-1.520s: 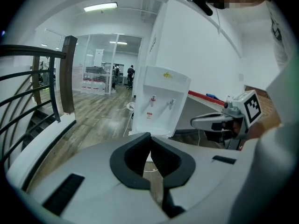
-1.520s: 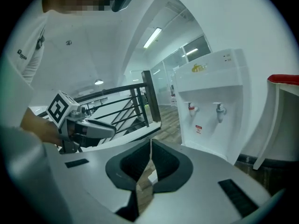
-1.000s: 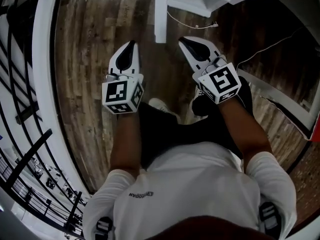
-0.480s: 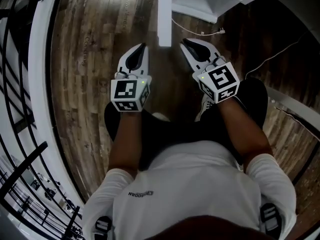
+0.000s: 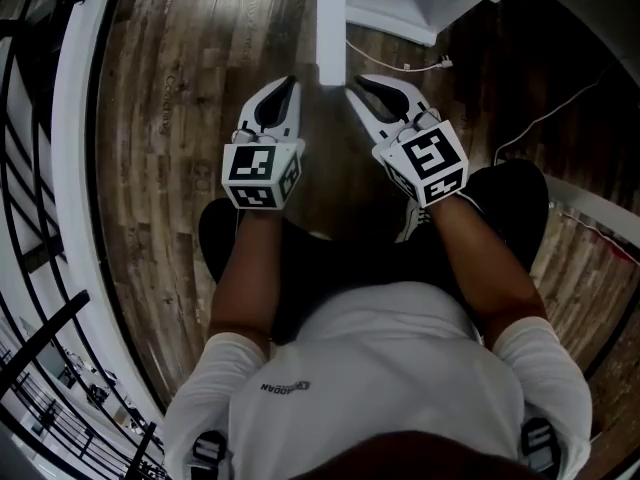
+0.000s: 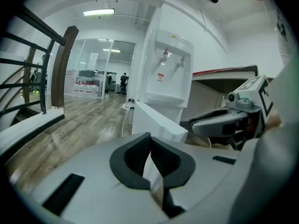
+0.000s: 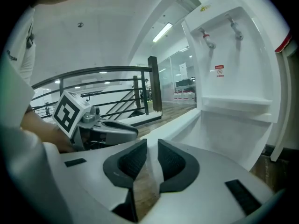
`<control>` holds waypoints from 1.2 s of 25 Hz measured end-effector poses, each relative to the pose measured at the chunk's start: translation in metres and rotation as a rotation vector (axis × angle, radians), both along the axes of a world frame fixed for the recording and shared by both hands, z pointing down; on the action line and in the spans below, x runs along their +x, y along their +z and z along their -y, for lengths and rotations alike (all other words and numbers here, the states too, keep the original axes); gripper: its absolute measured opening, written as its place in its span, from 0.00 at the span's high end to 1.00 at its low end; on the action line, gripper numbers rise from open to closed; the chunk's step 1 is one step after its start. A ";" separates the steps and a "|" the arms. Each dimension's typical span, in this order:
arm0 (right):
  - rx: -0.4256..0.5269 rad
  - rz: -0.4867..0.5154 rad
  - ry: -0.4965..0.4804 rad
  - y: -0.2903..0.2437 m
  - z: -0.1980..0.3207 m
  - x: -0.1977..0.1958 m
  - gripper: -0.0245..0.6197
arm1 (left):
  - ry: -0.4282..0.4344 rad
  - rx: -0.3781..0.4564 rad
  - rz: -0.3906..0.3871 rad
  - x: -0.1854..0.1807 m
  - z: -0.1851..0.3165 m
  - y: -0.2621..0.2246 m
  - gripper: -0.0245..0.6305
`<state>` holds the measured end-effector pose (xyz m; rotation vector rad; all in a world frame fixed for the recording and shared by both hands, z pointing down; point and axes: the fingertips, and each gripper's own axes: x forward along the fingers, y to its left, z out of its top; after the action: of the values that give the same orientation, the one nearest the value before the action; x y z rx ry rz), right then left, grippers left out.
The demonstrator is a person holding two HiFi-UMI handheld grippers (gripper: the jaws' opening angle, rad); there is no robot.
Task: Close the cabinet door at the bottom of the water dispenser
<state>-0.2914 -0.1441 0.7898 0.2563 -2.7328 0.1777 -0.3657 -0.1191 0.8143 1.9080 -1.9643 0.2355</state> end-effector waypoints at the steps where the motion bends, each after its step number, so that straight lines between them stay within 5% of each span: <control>1: 0.004 -0.003 -0.007 -0.001 -0.002 -0.003 0.85 | 0.007 -0.003 -0.001 0.001 0.001 0.002 0.97; 3: 0.027 -0.010 -0.003 -0.004 -0.004 -0.009 0.77 | 0.023 -0.013 0.006 0.003 0.006 0.009 0.97; 30: 0.109 -0.056 0.060 0.004 -0.003 -0.019 0.77 | 0.066 0.029 0.045 -0.003 0.013 0.007 0.97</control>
<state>-0.3108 -0.1416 0.7939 0.3687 -2.6848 0.0377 -0.3688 -0.1318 0.8213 2.0049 -1.9451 0.2722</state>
